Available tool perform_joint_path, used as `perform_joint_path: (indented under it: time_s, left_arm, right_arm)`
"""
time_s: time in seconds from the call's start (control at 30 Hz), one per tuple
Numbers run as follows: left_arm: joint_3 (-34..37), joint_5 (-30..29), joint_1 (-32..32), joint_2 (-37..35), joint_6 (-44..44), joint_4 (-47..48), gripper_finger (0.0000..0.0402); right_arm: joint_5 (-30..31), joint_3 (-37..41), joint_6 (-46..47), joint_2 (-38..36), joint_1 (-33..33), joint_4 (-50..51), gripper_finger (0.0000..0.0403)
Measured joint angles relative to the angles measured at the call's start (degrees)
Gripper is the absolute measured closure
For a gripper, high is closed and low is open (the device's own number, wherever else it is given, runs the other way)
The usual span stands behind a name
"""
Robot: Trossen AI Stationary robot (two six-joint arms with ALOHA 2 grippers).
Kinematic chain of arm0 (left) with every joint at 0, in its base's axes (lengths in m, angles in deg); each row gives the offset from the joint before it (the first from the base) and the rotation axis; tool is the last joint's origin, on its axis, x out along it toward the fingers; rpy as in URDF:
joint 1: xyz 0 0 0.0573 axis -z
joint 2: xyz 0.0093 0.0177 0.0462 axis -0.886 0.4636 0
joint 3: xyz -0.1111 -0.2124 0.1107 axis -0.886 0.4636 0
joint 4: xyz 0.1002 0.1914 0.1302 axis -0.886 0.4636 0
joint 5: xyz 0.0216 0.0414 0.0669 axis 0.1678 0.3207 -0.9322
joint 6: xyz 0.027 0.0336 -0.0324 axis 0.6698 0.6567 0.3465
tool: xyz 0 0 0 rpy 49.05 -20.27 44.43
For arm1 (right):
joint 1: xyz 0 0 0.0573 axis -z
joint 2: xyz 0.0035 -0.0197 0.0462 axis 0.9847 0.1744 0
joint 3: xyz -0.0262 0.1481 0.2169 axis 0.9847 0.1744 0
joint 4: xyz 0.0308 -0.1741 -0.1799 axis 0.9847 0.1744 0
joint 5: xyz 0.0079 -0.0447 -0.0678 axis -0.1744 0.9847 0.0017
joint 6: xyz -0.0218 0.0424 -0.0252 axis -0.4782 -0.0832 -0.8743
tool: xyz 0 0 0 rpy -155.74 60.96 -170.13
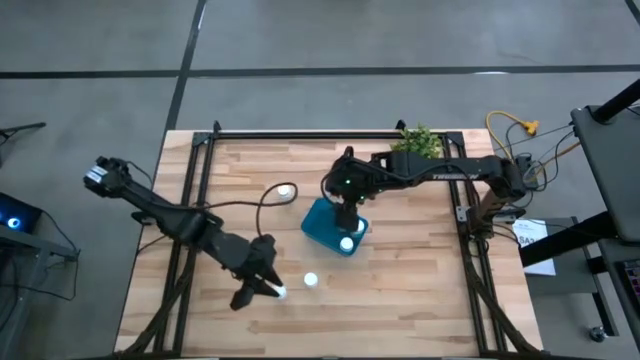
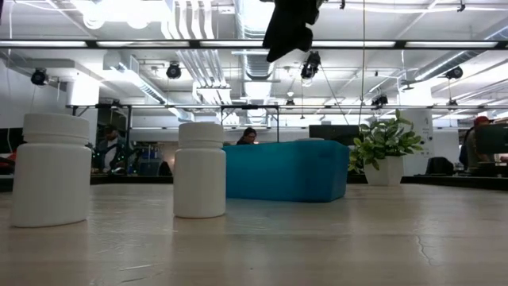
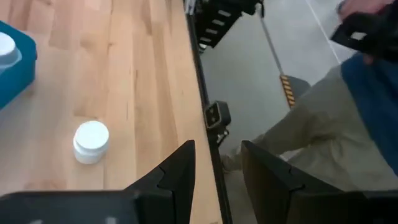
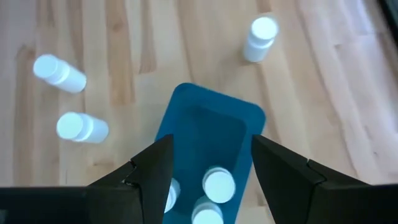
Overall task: Pick and place pill bottles into a basket
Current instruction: Put the white pill bottle into the blue bin
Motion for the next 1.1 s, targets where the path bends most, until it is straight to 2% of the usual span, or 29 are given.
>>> perform_joint_path:
  time_s: [0.1, 0.27, 0.4, 0.53, 0.7, 0.87, 1.1]
  left_arm:
    - [-2.7, -0.2, 0.3, 2.9, 0.0, 3.5, 0.0289]
    - [-10.3, -0.4, 1.2, 8.9, 0.8, 18.8, 0.0289]
    - [-15.3, -3.3, 1.9, 13.4, 0.7, 28.6, 0.0289]
    - [-17.1, -3.2, 2.0, 16.9, 0.4, 31.5, 0.0289]
    - [-17.0, 1.7, 2.1, 20.1, -1.1, 31.5, 0.0283]
    - [-16.9, 2.6, 2.1, 21.0, -2.1, 30.8, 0.0229]
    - [-16.9, -1.7, 1.7, 19.8, -5.9, 30.9, 0.013]
  right_arm:
    - [1.8, 0.0, 1.4, -1.0, 0.0, 0.2, 0.0197]
    - [3.6, 0.0, 1.7, -2.4, 0.0, 1.2, 0.0197]
    - [3.6, 0.1, 1.3, -2.6, 0.0, 1.3, 0.0197]
    - [4.0, 0.1, 1.2, -2.6, 0.0, 1.3, 0.0197]
    - [4.2, 0.1, 1.4, -2.6, 0.0, 1.3, 0.0197]
    - [4.2, 0.1, 1.4, -2.7, 0.0, 1.2, 0.0197]
    - [4.3, 0.1, 1.5, -2.8, 0.0, 1.3, 0.0197]
